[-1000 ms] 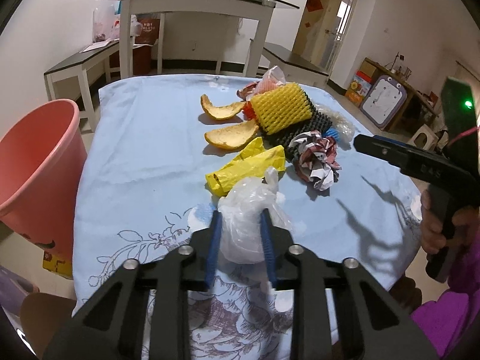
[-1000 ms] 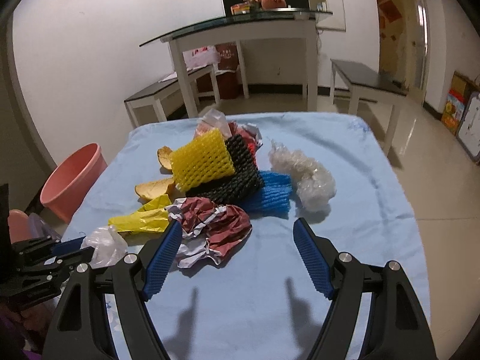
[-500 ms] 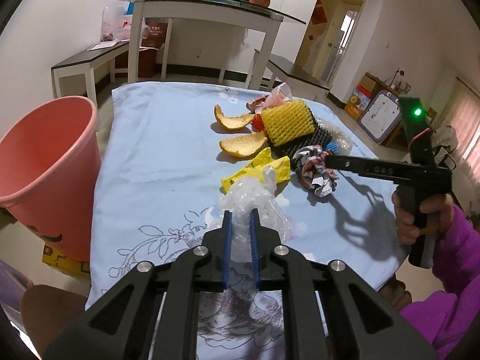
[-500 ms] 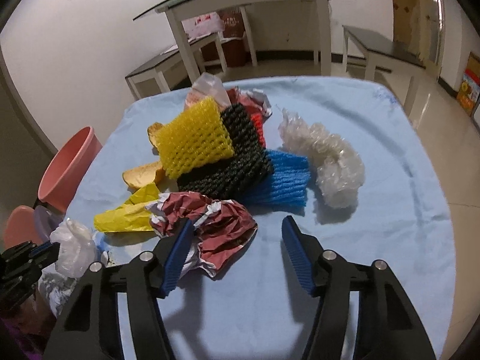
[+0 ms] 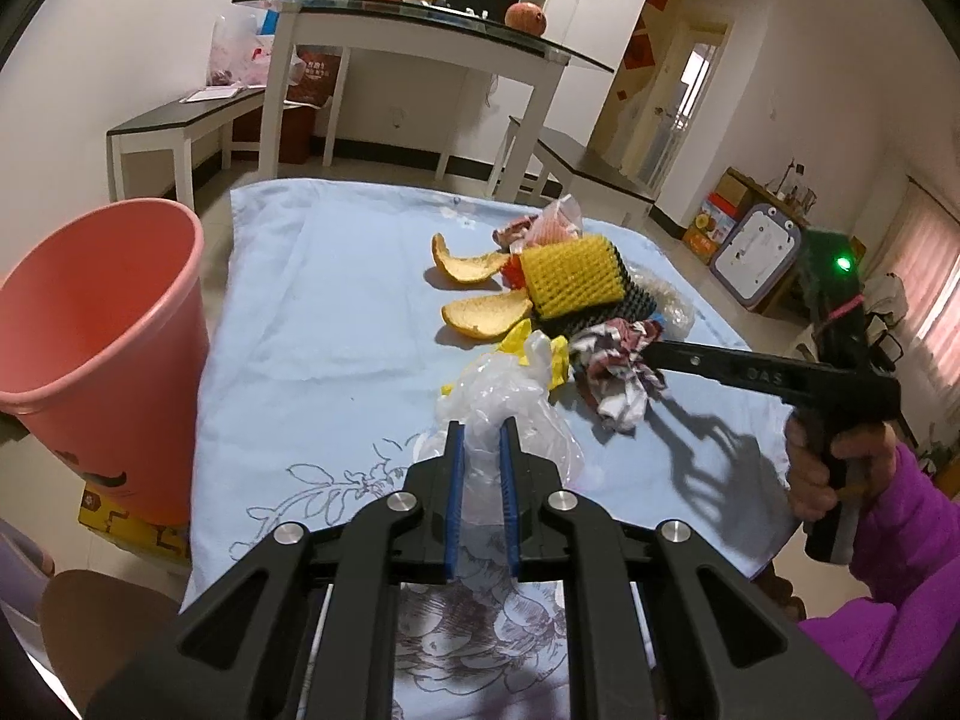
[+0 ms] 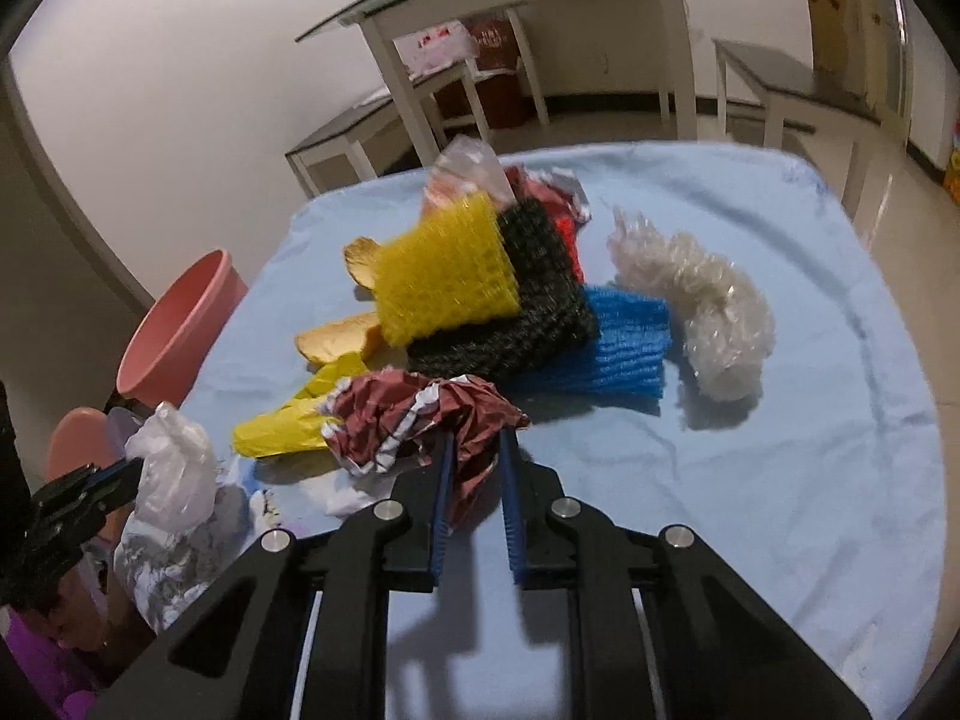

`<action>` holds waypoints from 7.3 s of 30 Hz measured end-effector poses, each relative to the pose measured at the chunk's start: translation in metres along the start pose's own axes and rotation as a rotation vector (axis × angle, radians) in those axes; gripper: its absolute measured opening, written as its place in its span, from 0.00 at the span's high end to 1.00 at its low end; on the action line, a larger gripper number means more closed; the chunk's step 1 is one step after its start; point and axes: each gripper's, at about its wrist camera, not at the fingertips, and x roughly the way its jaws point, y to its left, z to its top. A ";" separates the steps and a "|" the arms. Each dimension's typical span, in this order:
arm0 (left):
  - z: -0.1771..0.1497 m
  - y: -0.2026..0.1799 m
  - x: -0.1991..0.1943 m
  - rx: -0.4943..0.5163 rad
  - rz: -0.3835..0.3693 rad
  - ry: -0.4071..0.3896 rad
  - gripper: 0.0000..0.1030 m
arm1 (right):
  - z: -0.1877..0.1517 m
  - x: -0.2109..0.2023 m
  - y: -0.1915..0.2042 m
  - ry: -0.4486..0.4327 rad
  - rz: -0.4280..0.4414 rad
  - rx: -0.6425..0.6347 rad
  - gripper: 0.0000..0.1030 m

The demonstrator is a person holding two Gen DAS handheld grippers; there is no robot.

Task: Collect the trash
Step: 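Carry both items to the pink bucket and open both tools to drop them, then return to the table and grasp the yellow plastic bag with the left tool, then grasp the clear bubble wrap with the right tool, then carry the yellow bag and bubble wrap over the bucket and release both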

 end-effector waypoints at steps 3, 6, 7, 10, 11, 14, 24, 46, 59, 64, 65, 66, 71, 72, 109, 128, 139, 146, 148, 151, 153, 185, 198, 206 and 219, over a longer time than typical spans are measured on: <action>0.003 0.002 -0.005 -0.006 0.006 -0.019 0.90 | 0.002 -0.016 0.011 -0.043 -0.017 -0.038 0.93; 0.005 0.004 -0.012 -0.016 0.014 -0.045 0.90 | 0.006 -0.031 0.023 -0.093 -0.023 -0.075 0.93; 0.007 0.004 -0.014 -0.020 0.019 -0.053 0.90 | 0.008 -0.034 0.026 -0.104 -0.027 -0.087 0.93; 0.010 0.007 -0.021 -0.031 0.027 -0.079 0.90 | 0.014 -0.044 0.039 -0.150 -0.033 -0.118 0.93; 0.011 0.008 -0.023 -0.033 0.031 -0.087 0.90 | 0.017 -0.047 0.045 -0.165 -0.033 -0.130 0.93; 0.015 0.016 -0.031 -0.050 0.058 -0.119 0.89 | 0.026 -0.051 0.066 -0.208 -0.033 -0.184 0.93; 0.034 0.074 -0.073 -0.169 0.248 -0.211 0.90 | 0.064 -0.023 0.151 -0.265 0.067 -0.308 0.93; 0.047 0.184 -0.076 -0.309 0.490 -0.180 0.89 | 0.103 0.116 0.315 -0.119 0.189 -0.458 0.92; 0.051 0.199 -0.065 -0.323 0.507 -0.154 0.74 | 0.108 0.145 0.313 -0.065 0.205 -0.433 0.81; 0.054 0.201 -0.068 -0.338 0.500 -0.163 0.66 | 0.111 0.143 0.310 -0.073 0.215 -0.416 0.64; 0.055 0.201 -0.069 -0.340 0.502 -0.162 0.66 | 0.112 0.143 0.310 -0.071 0.216 -0.413 0.64; 0.056 0.200 -0.069 -0.341 0.503 -0.161 0.66 | 0.113 0.142 0.308 -0.071 0.217 -0.410 0.64; 0.062 0.194 -0.069 -0.339 0.499 -0.162 0.66 | 0.116 0.133 0.297 -0.077 0.211 -0.380 0.58; 0.063 0.193 -0.069 -0.340 0.498 -0.162 0.66 | 0.117 0.131 0.294 -0.078 0.209 -0.372 0.58; 0.075 0.073 -0.019 -0.153 0.258 -0.077 0.66 | 0.088 0.032 0.126 -0.110 -0.037 -0.161 0.52; 0.038 -0.028 0.061 0.214 -0.024 0.192 0.65 | 0.039 -0.035 -0.033 -0.142 -0.269 0.092 0.47; 0.027 -0.041 0.095 0.371 0.032 0.249 0.65 | 0.029 -0.032 -0.069 -0.115 -0.273 0.140 0.47; 0.022 -0.039 0.091 0.362 0.017 0.235 0.84 | 0.036 -0.008 -0.075 -0.079 -0.246 0.142 0.47; 0.023 -0.039 0.083 0.358 0.001 0.217 0.88 | 0.037 -0.002 -0.077 -0.071 -0.251 0.141 0.47; 0.025 -0.038 0.071 0.338 -0.027 0.190 0.88 | 0.036 0.006 -0.081 -0.050 -0.251 0.151 0.52; 0.027 -0.037 0.065 0.327 -0.037 0.176 0.88 | 0.035 0.012 -0.085 -0.034 -0.249 0.159 0.63; 0.067 0.025 -0.001 0.027 0.005 -0.071 0.88 | 0.071 -0.039 -0.004 -0.219 -0.182 0.029 0.81; 0.072 0.083 -0.045 -0.127 0.167 -0.174 0.88 | 0.096 -0.003 0.102 -0.177 -0.006 -0.190 0.80; 0.065 0.125 -0.071 -0.247 0.278 -0.212 0.88 | 0.111 0.029 0.175 -0.148 0.107 -0.303 0.80; 0.054 0.163 -0.080 -0.332 0.394 -0.215 0.88 | 0.110 0.078 0.265 -0.057 0.240 -0.383 0.79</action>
